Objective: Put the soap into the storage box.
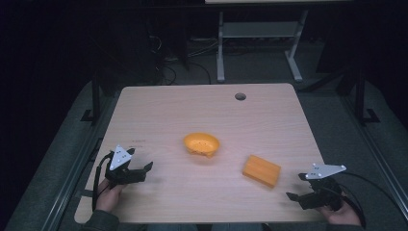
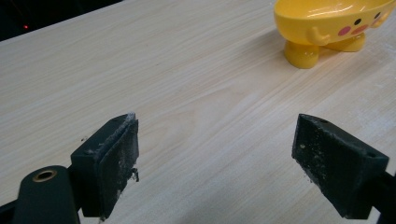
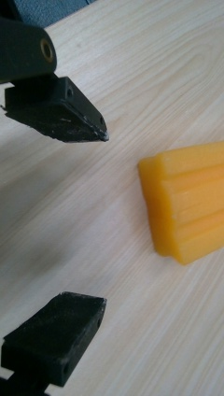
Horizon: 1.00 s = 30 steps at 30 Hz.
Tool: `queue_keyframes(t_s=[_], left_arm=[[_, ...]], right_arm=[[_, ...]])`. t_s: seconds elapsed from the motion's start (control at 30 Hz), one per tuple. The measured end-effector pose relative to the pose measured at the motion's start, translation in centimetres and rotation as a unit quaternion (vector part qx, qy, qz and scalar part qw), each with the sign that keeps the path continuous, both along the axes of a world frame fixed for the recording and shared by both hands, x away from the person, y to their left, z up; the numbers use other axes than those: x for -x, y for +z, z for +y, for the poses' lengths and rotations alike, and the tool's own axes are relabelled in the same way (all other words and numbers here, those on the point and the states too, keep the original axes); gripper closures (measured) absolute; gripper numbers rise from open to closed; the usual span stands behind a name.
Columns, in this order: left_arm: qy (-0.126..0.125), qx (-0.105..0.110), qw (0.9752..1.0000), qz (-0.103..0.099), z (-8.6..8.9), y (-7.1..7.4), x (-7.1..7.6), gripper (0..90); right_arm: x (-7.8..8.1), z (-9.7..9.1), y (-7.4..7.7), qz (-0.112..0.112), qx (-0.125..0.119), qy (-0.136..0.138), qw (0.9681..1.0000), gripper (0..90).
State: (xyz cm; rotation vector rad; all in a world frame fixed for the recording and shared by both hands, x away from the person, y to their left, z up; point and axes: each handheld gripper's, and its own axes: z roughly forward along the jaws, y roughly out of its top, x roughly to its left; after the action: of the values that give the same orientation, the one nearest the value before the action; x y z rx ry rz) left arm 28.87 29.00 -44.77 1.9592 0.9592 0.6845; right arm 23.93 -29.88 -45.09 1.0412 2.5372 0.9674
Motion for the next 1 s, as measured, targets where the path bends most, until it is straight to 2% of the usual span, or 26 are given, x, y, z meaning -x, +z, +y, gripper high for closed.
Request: queue_keyframes(t_s=[0.57,1.0], left_arm=[[0.004,0.002,1.0,0.0,0.2,0.0,-0.1,14.0],[0.006,0.004,1.0,0.0,0.2,0.1,-0.1,14.0]], right_arm=[[-2.0,2.1,2.3,0.006,0.031,0.044,0.9986,15.6],[-3.4,3.9,3.2,-0.001,0.038,0.07,0.9969,15.6]])
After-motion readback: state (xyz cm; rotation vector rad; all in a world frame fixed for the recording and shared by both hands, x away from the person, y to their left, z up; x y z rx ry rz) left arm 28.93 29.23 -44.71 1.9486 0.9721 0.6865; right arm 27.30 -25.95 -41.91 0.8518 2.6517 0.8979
